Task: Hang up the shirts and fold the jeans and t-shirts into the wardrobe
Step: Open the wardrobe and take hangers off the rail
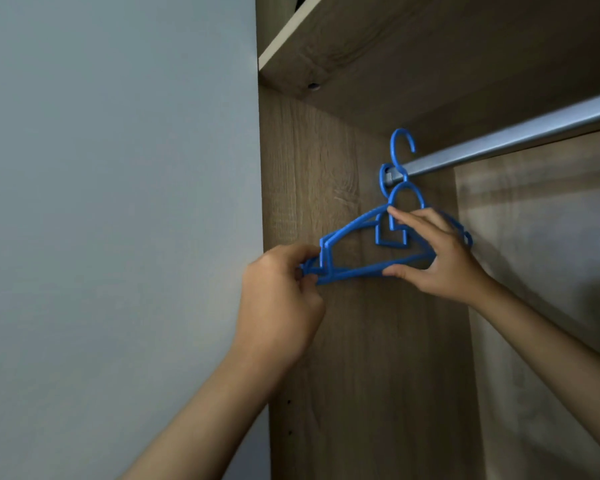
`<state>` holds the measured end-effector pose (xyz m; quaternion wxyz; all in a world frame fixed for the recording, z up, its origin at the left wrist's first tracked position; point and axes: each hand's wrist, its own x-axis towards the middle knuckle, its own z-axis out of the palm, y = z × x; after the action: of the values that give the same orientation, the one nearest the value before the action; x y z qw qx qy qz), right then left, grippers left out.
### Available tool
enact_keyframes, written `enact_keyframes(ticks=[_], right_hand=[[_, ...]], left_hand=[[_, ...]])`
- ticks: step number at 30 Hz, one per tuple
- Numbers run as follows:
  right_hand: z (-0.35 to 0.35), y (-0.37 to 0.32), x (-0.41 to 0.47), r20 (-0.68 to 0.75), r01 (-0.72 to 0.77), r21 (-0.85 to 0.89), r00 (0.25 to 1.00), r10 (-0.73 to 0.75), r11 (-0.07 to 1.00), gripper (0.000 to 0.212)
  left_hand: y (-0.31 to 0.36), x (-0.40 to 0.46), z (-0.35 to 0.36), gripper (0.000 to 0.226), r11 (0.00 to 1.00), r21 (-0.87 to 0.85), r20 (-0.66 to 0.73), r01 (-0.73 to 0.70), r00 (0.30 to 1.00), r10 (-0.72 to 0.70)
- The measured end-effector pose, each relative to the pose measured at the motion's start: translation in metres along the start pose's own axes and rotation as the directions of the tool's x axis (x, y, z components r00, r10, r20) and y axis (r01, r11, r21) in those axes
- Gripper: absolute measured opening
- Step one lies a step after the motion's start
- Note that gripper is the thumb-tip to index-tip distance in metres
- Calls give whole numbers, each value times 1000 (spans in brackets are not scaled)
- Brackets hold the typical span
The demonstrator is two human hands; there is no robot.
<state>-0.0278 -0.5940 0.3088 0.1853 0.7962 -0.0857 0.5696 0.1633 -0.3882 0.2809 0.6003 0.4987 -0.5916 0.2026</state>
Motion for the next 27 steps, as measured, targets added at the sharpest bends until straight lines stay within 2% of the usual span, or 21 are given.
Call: enact_keyframes(ticks=[5, 12, 17, 20, 24, 27], right_hand=[[1, -48, -3, -6, 14, -36, 1000, -14, 999, 83], [10, -152, -14, -22, -19, -32, 1000, 18, 999, 83], [25, -230, -29, 21, -30, 51, 999, 29, 998, 83], [32, -274, -35, 58, -27, 122, 998, 20, 992, 83], [34, -329, -43, 93, -10, 214, 996, -11, 977, 81], [29, -370, -53, 91, 5, 278, 995, -32, 961, 79]], left_hand=[[0, -19, -42, 40, 999, 36, 29, 15, 999, -16], [0, -62, -120, 47, 994, 89, 88, 65, 993, -73], [-1, -99, -175, 54, 992, 98, 126, 82, 988, -94], [4, -124, -208, 59, 983, 159, 143, 95, 983, -118], [17, -161, -255, 65, 958, 241, 105, 155, 977, -184], [34, -193, -290, 67, 950, 238, 42, 202, 975, -218]])
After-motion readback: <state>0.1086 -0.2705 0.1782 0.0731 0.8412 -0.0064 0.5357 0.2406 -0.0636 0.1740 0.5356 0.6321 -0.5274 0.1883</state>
